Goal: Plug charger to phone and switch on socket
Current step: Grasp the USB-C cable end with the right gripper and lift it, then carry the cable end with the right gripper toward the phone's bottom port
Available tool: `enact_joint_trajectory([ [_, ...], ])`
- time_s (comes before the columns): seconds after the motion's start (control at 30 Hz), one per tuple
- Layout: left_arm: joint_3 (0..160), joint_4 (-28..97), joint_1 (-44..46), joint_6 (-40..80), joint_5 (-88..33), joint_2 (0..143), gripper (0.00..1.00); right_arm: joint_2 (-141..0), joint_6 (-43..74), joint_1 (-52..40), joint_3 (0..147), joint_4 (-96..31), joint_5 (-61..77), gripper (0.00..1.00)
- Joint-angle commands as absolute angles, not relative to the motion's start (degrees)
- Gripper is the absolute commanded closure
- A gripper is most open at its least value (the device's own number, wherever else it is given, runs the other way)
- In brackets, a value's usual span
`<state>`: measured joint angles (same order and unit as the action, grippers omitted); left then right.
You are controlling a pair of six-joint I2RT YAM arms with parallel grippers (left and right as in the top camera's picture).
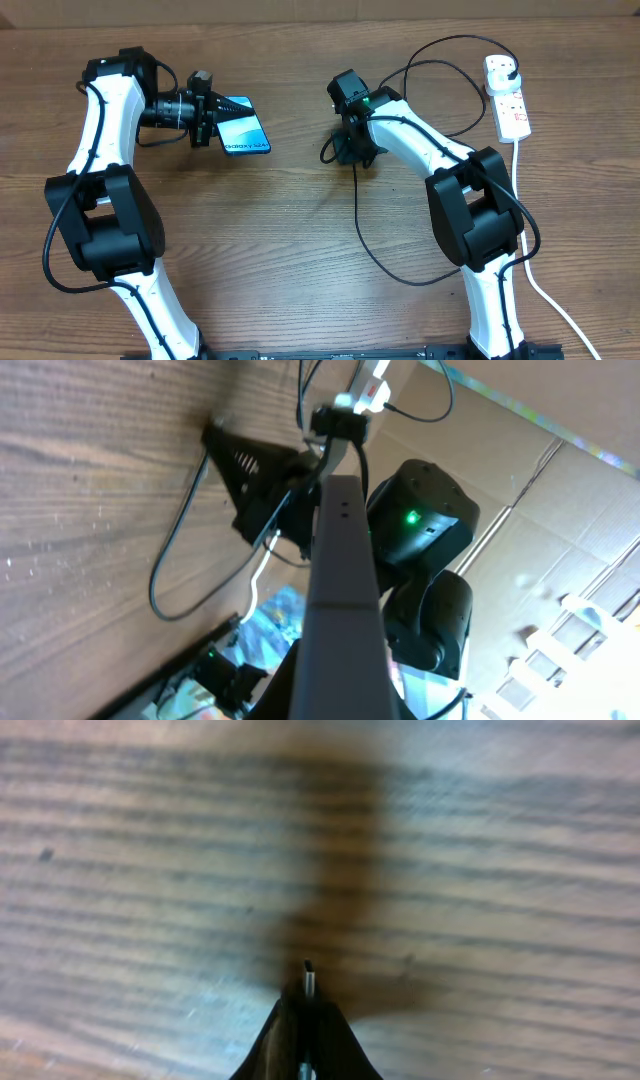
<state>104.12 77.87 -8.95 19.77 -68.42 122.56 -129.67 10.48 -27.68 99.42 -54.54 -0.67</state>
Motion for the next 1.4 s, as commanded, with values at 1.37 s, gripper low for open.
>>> enact_joint_trajectory([
  [1.37, 104.0, 57.6, -8.2, 15.0, -74.6, 122.4, 0.96, -121.3, -12.1, -25.9, 101.3, -63.6, 78.3, 0.96],
])
